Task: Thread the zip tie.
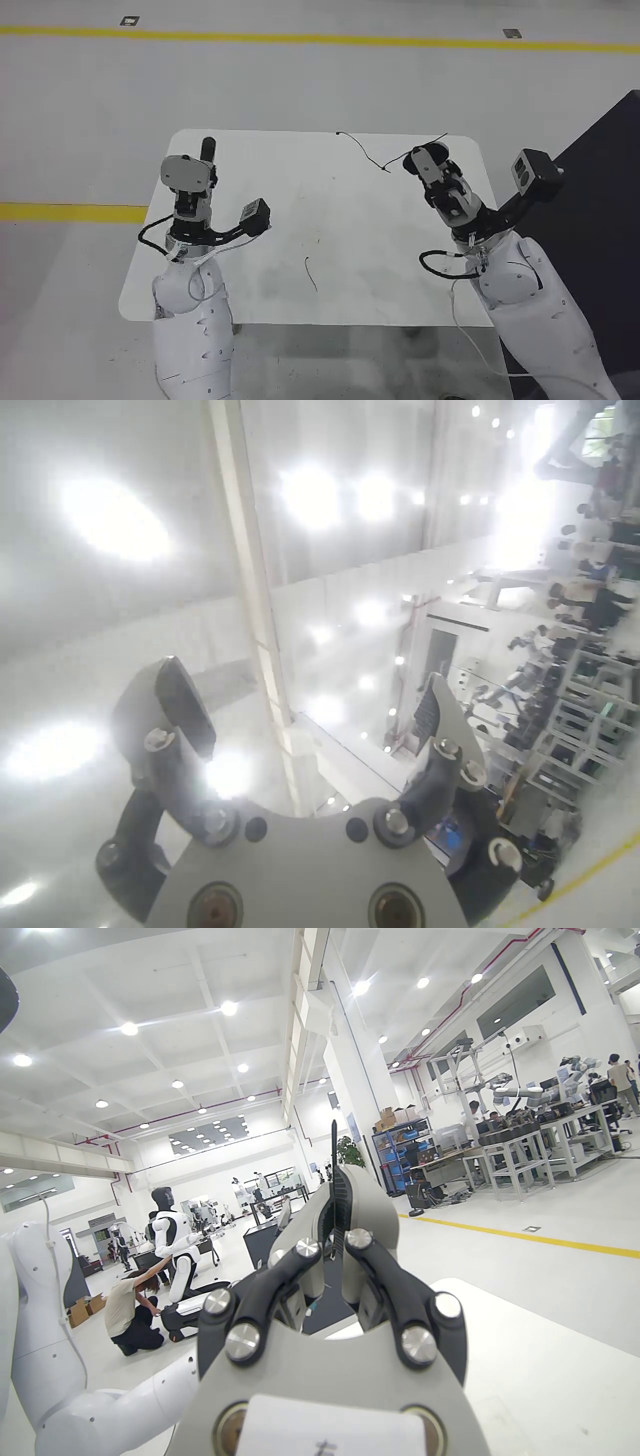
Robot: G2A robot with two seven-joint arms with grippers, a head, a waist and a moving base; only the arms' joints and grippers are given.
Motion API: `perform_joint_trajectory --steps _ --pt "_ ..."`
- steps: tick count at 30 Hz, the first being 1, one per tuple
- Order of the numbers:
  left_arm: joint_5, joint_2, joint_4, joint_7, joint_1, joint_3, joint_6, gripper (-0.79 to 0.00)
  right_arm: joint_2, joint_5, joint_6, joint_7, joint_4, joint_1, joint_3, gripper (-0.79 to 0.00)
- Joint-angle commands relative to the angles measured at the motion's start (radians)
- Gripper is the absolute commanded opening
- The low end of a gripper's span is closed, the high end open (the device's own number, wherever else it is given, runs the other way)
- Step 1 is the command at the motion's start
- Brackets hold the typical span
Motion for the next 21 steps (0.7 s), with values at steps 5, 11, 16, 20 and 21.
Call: perform_joint_trajectory --steps 5,11,16,20,21 --pt "0.209 0.012 -0.085 -0.08 0.007 -0.053 0.212 0.0 0.0 0.0 0.0 0.0 0.0 0.0 0.0 -0.785" --pt "1.068 0.026 -0.221 -0.788 -0.005 -0.052 0.212 0.0 0.0 0.0 0.0 0.0 0.0 0.0 0.0 -0.785" --pt "1.804 0.067 -0.103 -1.414 -0.015 -0.026 0.03 0.0 0.0 0.0 0.0 0.0 0.0 0.0 0.0 -0.785" --pt "2.215 0.114 -0.001 -1.774 -0.036 -0.03 -0.296 0.0 0.0 0.0 0.0 0.0 0.0 0.0 0.0 -0.785" --pt "2.296 0.126 0.009 -1.816 -0.048 -0.047 -0.39 0.0 0.0 0.0 0.0 0.0 0.0 0.0 0.0 -0.785"
